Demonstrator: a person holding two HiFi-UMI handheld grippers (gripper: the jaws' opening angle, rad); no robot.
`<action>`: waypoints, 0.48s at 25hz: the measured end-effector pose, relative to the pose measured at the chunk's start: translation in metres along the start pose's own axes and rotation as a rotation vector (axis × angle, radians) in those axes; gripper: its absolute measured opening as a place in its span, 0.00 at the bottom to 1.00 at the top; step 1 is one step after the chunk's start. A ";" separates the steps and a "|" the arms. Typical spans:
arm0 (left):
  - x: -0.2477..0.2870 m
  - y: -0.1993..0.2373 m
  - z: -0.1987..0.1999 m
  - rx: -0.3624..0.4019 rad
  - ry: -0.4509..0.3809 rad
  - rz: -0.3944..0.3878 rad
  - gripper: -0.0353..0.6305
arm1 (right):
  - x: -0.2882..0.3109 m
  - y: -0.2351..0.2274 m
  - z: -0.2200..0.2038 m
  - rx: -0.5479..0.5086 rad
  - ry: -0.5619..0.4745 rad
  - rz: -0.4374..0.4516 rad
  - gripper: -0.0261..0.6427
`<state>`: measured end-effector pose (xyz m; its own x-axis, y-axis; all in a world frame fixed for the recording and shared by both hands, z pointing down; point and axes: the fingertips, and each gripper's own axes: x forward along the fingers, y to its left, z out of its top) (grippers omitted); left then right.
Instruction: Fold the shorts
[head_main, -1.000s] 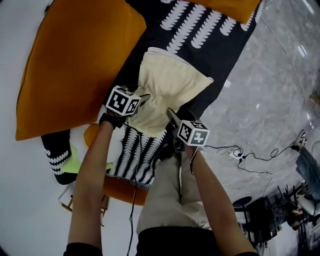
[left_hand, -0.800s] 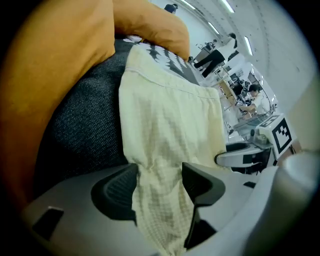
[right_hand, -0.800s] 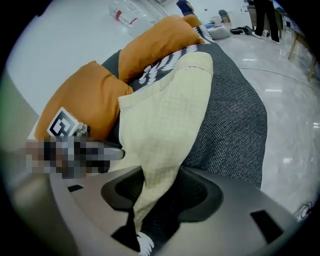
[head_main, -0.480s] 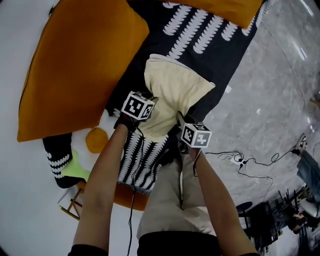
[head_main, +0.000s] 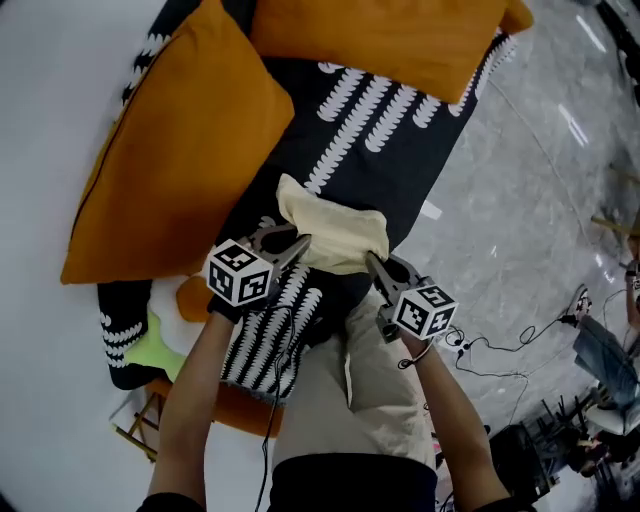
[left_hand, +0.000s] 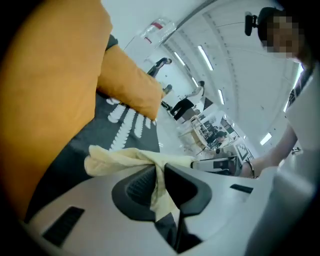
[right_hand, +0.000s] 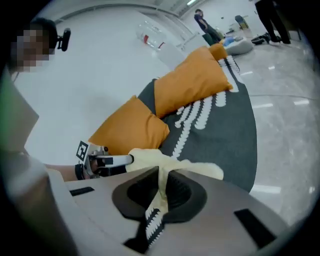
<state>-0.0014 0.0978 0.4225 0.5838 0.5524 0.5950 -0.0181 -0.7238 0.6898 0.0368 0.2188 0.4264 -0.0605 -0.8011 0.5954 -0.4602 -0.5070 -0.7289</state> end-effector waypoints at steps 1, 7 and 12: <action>0.000 -0.005 0.011 0.024 -0.026 -0.001 0.15 | -0.005 0.002 0.016 -0.045 -0.010 0.003 0.09; 0.020 0.005 0.101 0.171 -0.156 0.023 0.16 | 0.001 -0.003 0.125 -0.236 -0.135 -0.016 0.09; 0.028 0.018 0.161 0.275 -0.268 0.091 0.18 | 0.013 -0.004 0.179 -0.337 -0.244 -0.023 0.10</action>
<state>0.1454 0.0333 0.3846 0.7819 0.3792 0.4949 0.1169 -0.8688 0.4811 0.1968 0.1533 0.3764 0.1463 -0.8633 0.4831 -0.7258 -0.4255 -0.5406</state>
